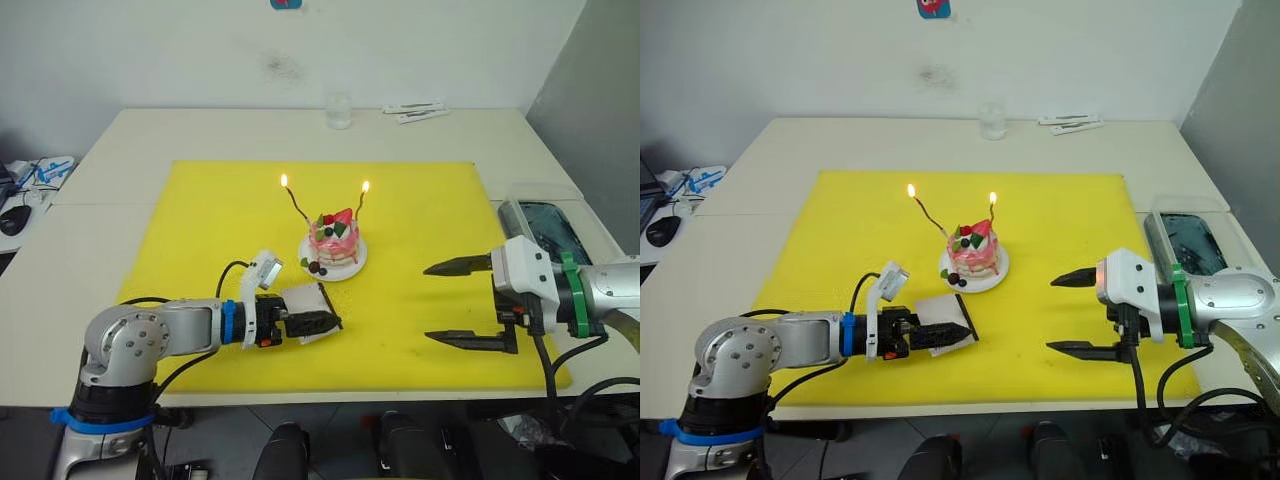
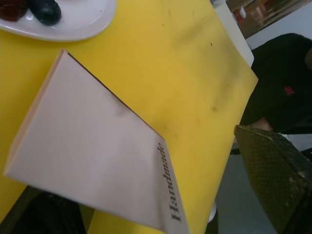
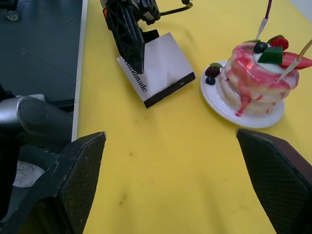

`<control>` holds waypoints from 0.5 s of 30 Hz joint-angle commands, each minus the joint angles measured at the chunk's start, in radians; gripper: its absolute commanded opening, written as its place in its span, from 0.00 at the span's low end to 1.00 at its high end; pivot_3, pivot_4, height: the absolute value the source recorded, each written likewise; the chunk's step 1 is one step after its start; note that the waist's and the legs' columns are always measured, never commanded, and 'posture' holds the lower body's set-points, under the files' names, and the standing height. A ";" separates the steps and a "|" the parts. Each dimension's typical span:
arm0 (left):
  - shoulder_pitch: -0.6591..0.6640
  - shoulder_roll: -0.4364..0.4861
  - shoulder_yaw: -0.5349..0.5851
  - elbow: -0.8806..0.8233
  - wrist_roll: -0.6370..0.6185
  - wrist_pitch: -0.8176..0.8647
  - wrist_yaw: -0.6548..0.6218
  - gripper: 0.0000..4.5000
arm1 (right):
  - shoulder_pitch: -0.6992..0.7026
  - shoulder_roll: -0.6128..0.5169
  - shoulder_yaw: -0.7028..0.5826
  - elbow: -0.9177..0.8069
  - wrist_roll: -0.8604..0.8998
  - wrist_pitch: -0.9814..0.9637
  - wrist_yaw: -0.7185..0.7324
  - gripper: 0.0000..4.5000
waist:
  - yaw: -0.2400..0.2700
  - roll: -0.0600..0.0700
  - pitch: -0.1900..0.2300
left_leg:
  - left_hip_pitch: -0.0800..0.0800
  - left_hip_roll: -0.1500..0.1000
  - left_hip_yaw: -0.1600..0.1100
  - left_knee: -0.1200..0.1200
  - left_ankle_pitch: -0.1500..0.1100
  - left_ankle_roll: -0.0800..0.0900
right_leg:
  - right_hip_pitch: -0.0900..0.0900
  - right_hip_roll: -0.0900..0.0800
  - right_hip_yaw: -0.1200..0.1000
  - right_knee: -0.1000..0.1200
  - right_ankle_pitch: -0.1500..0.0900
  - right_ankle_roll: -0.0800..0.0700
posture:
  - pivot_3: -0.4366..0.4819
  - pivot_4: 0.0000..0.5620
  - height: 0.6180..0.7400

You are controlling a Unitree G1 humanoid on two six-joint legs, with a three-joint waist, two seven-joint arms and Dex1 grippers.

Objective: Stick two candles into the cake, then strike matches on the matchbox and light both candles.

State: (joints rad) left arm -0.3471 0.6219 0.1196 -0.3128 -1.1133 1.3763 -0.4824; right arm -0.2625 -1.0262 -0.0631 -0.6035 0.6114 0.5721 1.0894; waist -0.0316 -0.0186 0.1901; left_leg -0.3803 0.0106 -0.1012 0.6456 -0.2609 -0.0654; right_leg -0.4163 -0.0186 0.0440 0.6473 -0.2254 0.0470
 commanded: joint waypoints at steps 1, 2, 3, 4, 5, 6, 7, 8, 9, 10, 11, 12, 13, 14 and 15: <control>-0.030 0.059 -0.001 -0.035 0.014 -0.028 -0.063 0.99 | -0.032 0.001 -0.002 -0.011 0.011 0.006 0.002 1.00 | 0.000 0.000 0.000 | 0.000 0.000 0.000 0.000 0.000 0.000 | 0.000 0.000 0.000 0.000 0.000 0.000 | 0.48 0.27 1.00; -0.032 0.083 -0.010 -0.039 0.019 -0.029 -0.089 0.99 | -0.038 0.002 0.001 -0.011 0.012 0.009 0.001 1.00 | 0.000 0.000 0.000 | 0.000 0.000 0.000 0.000 0.000 0.000 | 0.000 0.000 0.000 0.000 0.000 0.000 | 0.48 0.27 1.00; -0.031 0.105 -0.019 -0.043 0.025 -0.031 -0.111 0.99 | -0.042 0.003 0.004 -0.010 0.012 0.011 0.002 1.00 | -0.001 0.000 0.000 | 0.000 0.000 0.001 0.000 0.000 0.000 | 0.000 0.000 0.000 0.000 0.000 0.000 | 0.48 0.27 1.00; -0.028 0.128 -0.028 -0.046 0.036 -0.038 -0.132 0.99 | -0.046 0.005 0.006 -0.009 0.013 0.014 0.003 1.00 | -0.001 0.000 0.000 | 0.000 0.000 0.001 0.000 0.000 0.000 | -0.001 0.000 0.000 0.000 0.000 0.000 | 0.48 0.27 1.00; -0.026 0.149 -0.034 -0.044 0.051 -0.049 -0.148 0.99 | -0.050 0.005 0.009 -0.007 0.012 0.014 0.005 1.00 | 0.000 0.000 0.000 | 0.000 0.000 0.001 0.000 0.000 0.000 | -0.001 0.000 0.000 0.000 0.000 0.000 | 0.48 0.27 1.00; -0.026 0.180 -0.039 -0.039 0.076 -0.070 -0.171 0.99 | -0.055 0.006 0.013 -0.005 0.010 0.015 0.008 1.00 | 0.000 0.000 0.000 | -0.001 0.000 0.001 0.000 0.000 0.000 | -0.001 0.000 0.000 0.000 0.000 0.000 | 0.48 0.27 1.00; -0.026 0.201 -0.044 -0.034 0.096 -0.088 -0.189 0.99 | -0.058 0.007 0.016 -0.003 0.009 0.015 0.009 1.00 | 0.000 0.000 0.000 | -0.001 0.000 0.000 0.000 0.000 0.000 | -0.002 0.000 0.000 0.000 0.000 0.000 | 0.48 0.27 1.00; -0.028 0.214 -0.046 -0.028 0.107 -0.099 -0.203 0.99 | -0.061 0.008 0.019 -0.001 0.007 0.015 0.010 1.00 | 0.000 0.000 0.000 | -0.002 0.000 0.001 -0.001 0.000 0.000 | -0.003 0.000 0.000 0.000 0.000 0.000 | 0.48 0.27 1.00; -0.029 0.236 -0.057 -0.030 0.126 -0.120 -0.231 0.99 | -0.063 0.008 0.021 0.001 0.006 0.015 0.011 1.00 | 0.000 0.000 0.000 | -0.002 0.000 0.001 -0.001 0.000 0.000 | -0.003 0.000 0.000 0.000 0.000 0.000 | 0.48 0.27 1.00; -0.025 0.265 -0.076 -0.042 0.169 -0.170 -0.266 0.99 | -0.065 0.008 0.022 0.002 0.007 0.015 0.012 1.00 | 0.000 0.000 0.000 | -0.002 0.000 0.001 -0.001 0.000 0.000 | -0.003 0.000 0.000 0.001 0.000 0.000 | 0.48 0.27 1.00; -0.023 0.283 -0.086 -0.048 0.195 -0.202 -0.289 0.99 | -0.065 0.008 0.023 0.002 0.006 0.014 0.012 1.00 | 0.000 0.000 0.000 | -0.002 0.000 0.001 -0.001 0.000 0.000 | -0.003 0.000 0.000 0.000 0.000 -0.001 | 0.48 0.27 1.00; -0.024 0.293 -0.087 -0.044 0.205 -0.214 -0.303 0.99 | -0.065 0.008 0.024 0.002 0.006 0.013 0.013 1.00 | 0.000 0.000 0.000 | -0.002 0.000 0.001 -0.001 0.000 0.000 | -0.003 0.000 0.000 0.000 0.000 -0.001 | 0.48 0.27 1.00; -0.022 0.312 -0.084 -0.036 0.219 -0.232 -0.328 0.99 | -0.065 0.007 0.024 0.003 0.006 0.013 0.014 1.00 | 0.000 0.000 0.000 | -0.002 0.000 0.001 -0.001 0.000 0.000 | -0.003 0.000 0.000 0.000 -0.001 -0.001 | 0.48 0.27 1.00; -0.014 0.333 -0.078 -0.025 0.226 -0.241 -0.353 0.99 | -0.066 0.007 0.024 0.003 0.007 0.014 0.016 1.00 | 0.000 -0.001 0.000 | -0.002 0.000 0.001 -0.001 0.000 0.000 | -0.003 0.000 0.000 0.000 -0.001 -0.001 | 0.48 0.27 1.00; -0.001 0.355 -0.074 -0.016 0.240 -0.256 -0.380 0.99 | -0.067 0.006 0.024 0.003 0.008 0.015 0.016 1.00 | -0.001 -0.001 0.000 | -0.003 0.000 0.001 -0.001 0.000 0.000 | -0.004 0.000 0.000 0.000 -0.001 -0.001 | 0.48 0.27 1.00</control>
State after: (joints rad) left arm -0.3553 0.9515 0.0305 -0.3224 -0.8918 1.1522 -0.8205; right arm -0.3109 -1.0162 -0.0236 -0.5864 0.6121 0.5941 1.0984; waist -0.0327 -0.0192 0.1905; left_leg -0.3828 0.0112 -0.0998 0.6447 -0.2610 -0.0654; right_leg -0.4200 -0.0187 0.0443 0.6473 -0.2263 0.0456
